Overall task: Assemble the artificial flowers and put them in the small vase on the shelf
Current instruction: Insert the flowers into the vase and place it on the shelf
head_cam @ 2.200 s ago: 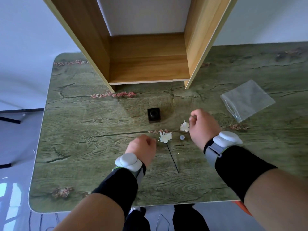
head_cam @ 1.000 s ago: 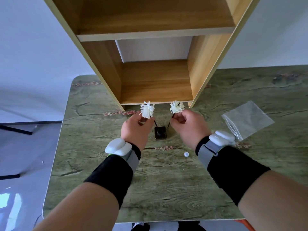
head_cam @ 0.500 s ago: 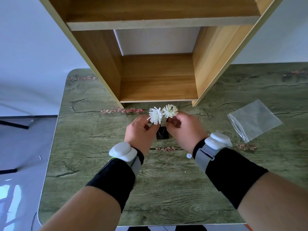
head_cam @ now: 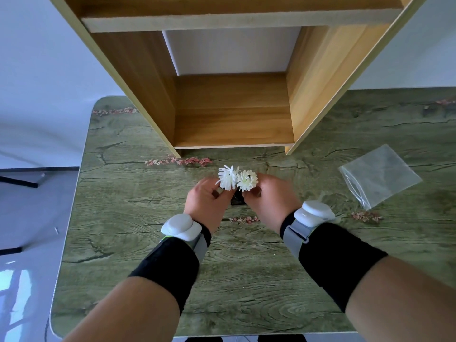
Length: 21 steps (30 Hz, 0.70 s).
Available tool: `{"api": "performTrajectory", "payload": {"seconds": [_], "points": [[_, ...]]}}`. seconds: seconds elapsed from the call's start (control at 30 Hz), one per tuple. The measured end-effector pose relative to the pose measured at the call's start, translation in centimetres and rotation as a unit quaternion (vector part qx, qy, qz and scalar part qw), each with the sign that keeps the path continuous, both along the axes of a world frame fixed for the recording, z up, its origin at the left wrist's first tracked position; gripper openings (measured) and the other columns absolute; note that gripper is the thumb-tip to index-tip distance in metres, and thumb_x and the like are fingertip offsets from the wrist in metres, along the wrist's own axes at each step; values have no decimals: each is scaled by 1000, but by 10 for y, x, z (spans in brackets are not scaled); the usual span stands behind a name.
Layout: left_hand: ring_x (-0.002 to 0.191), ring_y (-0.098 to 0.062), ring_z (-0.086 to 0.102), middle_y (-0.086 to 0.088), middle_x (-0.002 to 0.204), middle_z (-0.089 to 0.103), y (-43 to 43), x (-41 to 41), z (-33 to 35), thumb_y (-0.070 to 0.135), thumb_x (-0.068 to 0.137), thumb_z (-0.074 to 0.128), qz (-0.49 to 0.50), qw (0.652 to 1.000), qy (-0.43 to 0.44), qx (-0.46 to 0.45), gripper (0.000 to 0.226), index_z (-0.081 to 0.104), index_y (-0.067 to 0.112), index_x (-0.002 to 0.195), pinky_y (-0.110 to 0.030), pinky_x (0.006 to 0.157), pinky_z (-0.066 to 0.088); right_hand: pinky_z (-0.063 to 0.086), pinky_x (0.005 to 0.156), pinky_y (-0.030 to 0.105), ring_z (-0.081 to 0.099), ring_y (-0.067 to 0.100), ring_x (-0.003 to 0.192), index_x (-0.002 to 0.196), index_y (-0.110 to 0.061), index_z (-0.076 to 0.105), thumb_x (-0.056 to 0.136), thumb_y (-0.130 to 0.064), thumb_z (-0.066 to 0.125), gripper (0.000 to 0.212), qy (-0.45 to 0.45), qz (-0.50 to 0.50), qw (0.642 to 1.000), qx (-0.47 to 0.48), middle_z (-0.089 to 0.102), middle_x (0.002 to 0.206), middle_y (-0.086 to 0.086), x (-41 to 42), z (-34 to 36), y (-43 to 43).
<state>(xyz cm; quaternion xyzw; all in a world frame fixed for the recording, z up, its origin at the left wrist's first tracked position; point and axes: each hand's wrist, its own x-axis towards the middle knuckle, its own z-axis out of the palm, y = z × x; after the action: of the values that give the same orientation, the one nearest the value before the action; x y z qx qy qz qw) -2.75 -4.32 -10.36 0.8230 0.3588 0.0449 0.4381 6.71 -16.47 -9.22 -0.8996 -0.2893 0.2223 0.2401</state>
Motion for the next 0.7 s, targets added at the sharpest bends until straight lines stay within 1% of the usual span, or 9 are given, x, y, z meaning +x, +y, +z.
{"api": "performTrajectory", "payload": {"seconds": [0.17, 0.23, 0.3, 0.33, 0.37, 0.43, 0.5, 0.6, 0.7], "points": [[51, -4, 41, 12, 62, 46, 1, -6, -11, 32, 85, 72, -17, 1000, 19, -8, 26, 53, 35, 67, -11, 47, 35, 45, 53, 28, 57, 18, 59, 86, -15, 63, 90, -24, 61, 10, 19, -2, 1000, 5, 61, 69, -2, -1, -17, -4], [53, -3, 41, 14, 64, 45, 3, -11, -15, 36, 87, 70, -16, 999, 38, -14, 13, 62, 26, 85, -12, 46, 31, 45, 54, 26, 57, 11, 61, 83, -21, 59, 90, -24, 64, 9, 42, -33, 998, 19, 61, 71, -8, 1, -22, -10], [56, -4, 43, 16, 69, 45, 7, -17, -21, 39, 88, 68, -29, 997, 62, -30, 27, 62, 24, 110, -16, 50, 31, 53, 63, 29, 60, 8, 68, 90, -26, 62, 89, -24, 65, 3, 50, -46, 997, 21, 64, 78, -11, 2, -30, -19], [57, -4, 44, 17, 71, 45, 8, -20, -24, 40, 88, 68, -41, 995, 77, -39, 29, 60, 27, 113, -18, 51, 31, 54, 67, 29, 59, 5, 69, 98, -26, 65, 89, -25, 66, 9, 54, -41, 998, 13, 66, 84, -12, 2, -33, -23], [57, -4, 44, 16, 71, 45, 9, -23, -25, 41, 87, 69, -51, 994, 92, -42, 29, 61, 28, 112, -19, 51, 31, 55, 70, 28, 57, 0, 70, 107, -26, 65, 89, -26, 66, 18, 62, -29, 998, 6, 67, 89, -12, 3, -36, -27], [57, -4, 45, 18, 69, 44, 10, -25, -29, 43, 84, 71, -61, 990, 110, -55, 34, 63, 27, 113, -20, 51, 32, 50, 68, 18, 54, -7, 68, 118, -25, 64, 89, -28, 69, 30, 84, -10, 996, 3, 68, 97, -14, 3, -38, -29], [59, -5, 48, 18, 69, 47, 10, -23, -31, 43, 83, 72, -66, 989, 117, -63, 35, 65, 27, 114, -21, 52, 34, 39, 61, 8, 51, -12, 65, 121, -24, 63, 89, -30, 70, 33, 83, 0, 997, -1, 65, 89, -19, 3, -38, -28], [62, -7, 53, 17, 70, 54, 10, -20, -31, 41, 84, 71, -57, 989, 120, -65, 27, 67, 28, 108, -23, 53, 38, 30, 51, 11, 47, -9, 59, 116, -24, 64, 89, -34, 68, 28, 64, -5, 998, -16, 51, 67, -21, 1, -40, -24], [59, -6, 52, 17, 67, 54, 12, -17, -27, 39, 85, 71, -50, 990, 119, -61, 19, 67, 29, 101, -21, 51, 37, 28, 47, 17, 48, 0, 55, 106, -18, 63, 90, -37, 67, 25, 51, -10, 998, -25, 49, 63, -16, 0, -39, -21]]}}
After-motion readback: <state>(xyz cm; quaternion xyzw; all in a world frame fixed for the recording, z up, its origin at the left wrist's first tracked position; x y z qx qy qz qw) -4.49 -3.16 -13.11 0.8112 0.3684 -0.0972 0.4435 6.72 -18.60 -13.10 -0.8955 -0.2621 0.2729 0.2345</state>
